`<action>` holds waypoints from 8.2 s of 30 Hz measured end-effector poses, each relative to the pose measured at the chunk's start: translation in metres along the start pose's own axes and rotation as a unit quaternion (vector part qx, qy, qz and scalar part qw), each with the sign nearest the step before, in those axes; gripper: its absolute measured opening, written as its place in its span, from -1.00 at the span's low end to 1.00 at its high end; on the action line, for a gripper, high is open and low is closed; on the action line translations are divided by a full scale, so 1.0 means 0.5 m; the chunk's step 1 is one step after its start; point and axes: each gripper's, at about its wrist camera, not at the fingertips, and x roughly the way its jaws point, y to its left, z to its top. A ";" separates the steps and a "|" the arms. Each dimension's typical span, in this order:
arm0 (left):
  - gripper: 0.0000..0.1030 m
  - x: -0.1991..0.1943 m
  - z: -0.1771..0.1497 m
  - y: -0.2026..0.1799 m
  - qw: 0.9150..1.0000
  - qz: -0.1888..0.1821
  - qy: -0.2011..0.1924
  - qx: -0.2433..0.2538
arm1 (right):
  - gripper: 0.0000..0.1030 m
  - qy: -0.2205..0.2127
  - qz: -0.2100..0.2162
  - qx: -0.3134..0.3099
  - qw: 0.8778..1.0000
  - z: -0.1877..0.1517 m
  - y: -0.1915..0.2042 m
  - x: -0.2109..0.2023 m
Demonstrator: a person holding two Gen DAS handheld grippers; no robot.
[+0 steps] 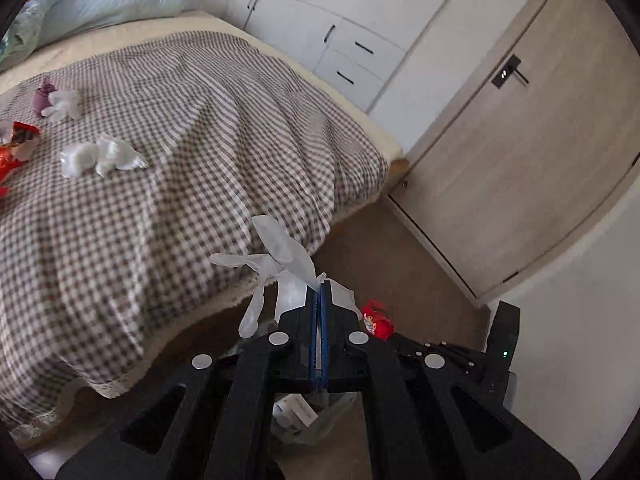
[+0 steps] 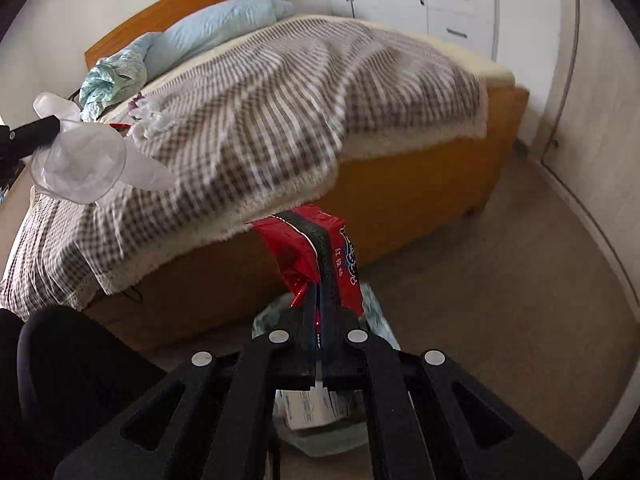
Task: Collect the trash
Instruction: 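Carry the glove and red bag to the bin and open both tools over it, then grasp a red snack bag with the right tool while the left grasps another red bag, then carry both red bags over the floral bin and open both tools to drop them, then move both tools from the bin back over the bed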
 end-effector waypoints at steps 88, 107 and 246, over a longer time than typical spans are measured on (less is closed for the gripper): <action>0.33 -0.108 0.122 0.428 0.986 0.127 -0.014 -0.107 | 0.08 -0.065 -0.007 -0.080 0.995 0.162 0.285 0.011; 0.16 -0.198 0.112 0.922 0.922 0.096 -0.091 -0.365 | 0.08 -0.051 0.167 -0.223 0.959 0.226 0.725 0.155; -0.28 0.548 -0.174 0.050 0.933 0.181 0.305 0.053 | 0.25 0.097 0.057 0.226 0.968 -0.176 -0.114 0.160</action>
